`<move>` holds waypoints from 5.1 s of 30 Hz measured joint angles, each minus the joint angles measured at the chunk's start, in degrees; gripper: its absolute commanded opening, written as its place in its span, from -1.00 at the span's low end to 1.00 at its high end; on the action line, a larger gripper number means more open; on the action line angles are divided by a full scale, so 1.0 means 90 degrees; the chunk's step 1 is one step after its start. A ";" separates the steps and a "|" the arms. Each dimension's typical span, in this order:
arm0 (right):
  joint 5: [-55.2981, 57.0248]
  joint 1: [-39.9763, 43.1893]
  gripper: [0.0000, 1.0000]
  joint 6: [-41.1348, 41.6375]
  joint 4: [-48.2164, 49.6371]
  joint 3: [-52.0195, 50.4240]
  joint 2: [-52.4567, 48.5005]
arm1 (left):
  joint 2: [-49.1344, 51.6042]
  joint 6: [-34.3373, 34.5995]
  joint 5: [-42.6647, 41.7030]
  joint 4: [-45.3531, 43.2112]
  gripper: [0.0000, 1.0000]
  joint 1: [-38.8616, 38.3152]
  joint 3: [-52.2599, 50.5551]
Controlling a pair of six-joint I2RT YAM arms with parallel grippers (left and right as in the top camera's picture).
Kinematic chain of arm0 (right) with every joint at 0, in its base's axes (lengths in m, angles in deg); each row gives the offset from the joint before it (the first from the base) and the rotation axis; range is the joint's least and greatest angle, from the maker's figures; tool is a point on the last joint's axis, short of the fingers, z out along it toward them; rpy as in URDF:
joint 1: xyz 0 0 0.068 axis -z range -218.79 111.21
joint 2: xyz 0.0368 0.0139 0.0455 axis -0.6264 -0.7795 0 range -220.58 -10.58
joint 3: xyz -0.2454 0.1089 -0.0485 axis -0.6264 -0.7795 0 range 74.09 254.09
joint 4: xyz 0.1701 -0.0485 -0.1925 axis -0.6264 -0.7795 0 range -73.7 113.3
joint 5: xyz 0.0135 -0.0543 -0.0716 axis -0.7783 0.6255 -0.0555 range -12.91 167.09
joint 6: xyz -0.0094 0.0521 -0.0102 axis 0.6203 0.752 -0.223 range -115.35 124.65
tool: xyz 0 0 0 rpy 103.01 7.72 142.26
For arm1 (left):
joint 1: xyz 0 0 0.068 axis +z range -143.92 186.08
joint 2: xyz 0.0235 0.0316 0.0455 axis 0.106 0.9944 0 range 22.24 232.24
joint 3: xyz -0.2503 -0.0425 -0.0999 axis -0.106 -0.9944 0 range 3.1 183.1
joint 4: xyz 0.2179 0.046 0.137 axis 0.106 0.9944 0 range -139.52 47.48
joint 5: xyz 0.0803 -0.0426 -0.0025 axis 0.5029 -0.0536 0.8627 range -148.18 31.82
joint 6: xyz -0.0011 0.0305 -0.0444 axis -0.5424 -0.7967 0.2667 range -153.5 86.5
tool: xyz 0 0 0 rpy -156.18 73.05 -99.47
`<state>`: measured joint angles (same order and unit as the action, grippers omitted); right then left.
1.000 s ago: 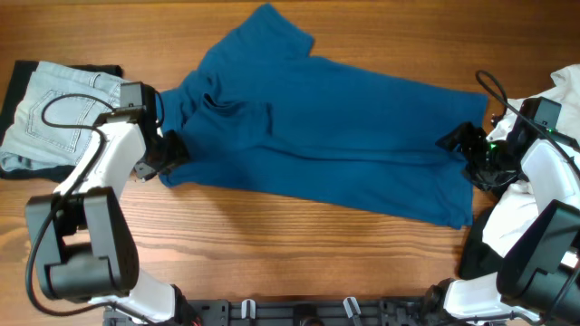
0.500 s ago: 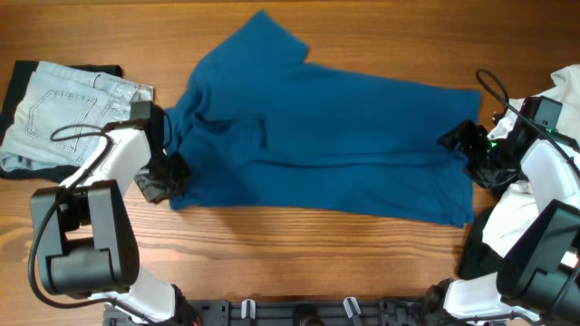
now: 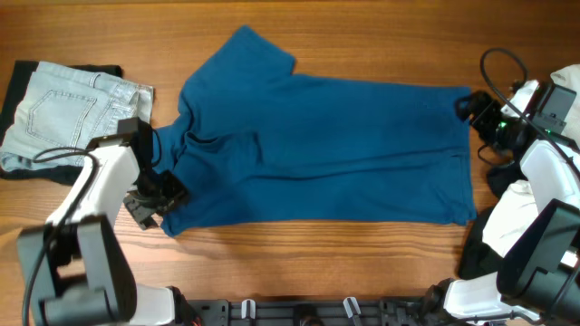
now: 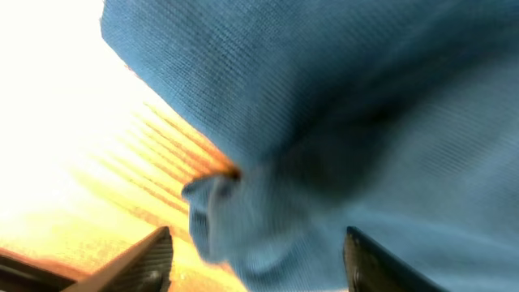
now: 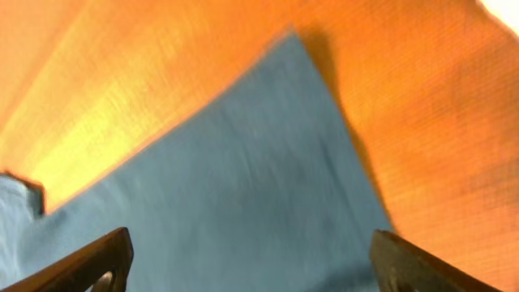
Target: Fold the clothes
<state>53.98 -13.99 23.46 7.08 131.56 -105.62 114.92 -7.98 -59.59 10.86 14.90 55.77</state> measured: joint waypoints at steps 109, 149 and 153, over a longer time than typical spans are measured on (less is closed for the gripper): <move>-0.0112 -0.0313 -0.91 0.0039 -0.2064 0.0165 0.0692 | 0.2390 -0.3232 0.0255 -0.4568 -0.92 -0.1333 0.3330; -0.0233 0.0466 -0.87 -0.0129 -0.3041 0.0165 0.0695 | 0.3257 -0.2633 -0.0763 -0.4459 0.15 -0.1273 0.3310; -0.0243 0.0466 -0.87 -0.0129 -0.3041 0.0165 0.0695 | 0.3252 -0.2633 -0.0763 -0.4141 0.05 -0.1268 0.3310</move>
<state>51.79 -9.79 22.30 -20.29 133.05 -99.37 144.19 -31.67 -66.45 -26.41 3.49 85.56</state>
